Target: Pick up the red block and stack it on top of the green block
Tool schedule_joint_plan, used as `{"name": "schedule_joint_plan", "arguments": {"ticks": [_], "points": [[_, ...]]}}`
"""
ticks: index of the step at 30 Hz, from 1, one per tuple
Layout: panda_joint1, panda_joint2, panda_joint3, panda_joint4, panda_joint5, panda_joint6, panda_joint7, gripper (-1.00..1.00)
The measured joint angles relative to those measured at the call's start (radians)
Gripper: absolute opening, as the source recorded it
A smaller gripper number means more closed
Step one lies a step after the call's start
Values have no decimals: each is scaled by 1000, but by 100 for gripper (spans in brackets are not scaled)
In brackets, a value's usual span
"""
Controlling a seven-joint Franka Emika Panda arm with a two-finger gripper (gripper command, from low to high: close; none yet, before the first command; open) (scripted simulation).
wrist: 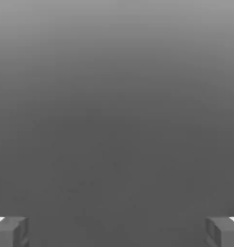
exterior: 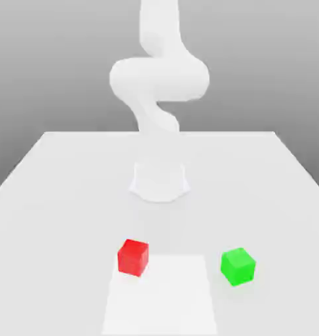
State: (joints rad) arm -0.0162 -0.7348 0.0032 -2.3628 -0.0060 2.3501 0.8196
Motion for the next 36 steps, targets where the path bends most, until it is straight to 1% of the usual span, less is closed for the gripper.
{"name": "schedule_joint_plan", "arguments": {"ticks": [12,17,19,24,25,31,33,36], "points": [[-88,386,-6,-355,-20,287,106,0],[-115,603,-25,-511,-8,445,139,0],[-120,710,-28,-527,5,528,138,0],[-131,902,-13,-510,22,690,128,0],[-132,923,-13,-508,22,709,128,-100],[-134,934,-10,-506,19,718,131,-100],[-135,897,-11,-511,17,686,132,-100],[-134,798,-13,-525,11,602,137,-100]]}}
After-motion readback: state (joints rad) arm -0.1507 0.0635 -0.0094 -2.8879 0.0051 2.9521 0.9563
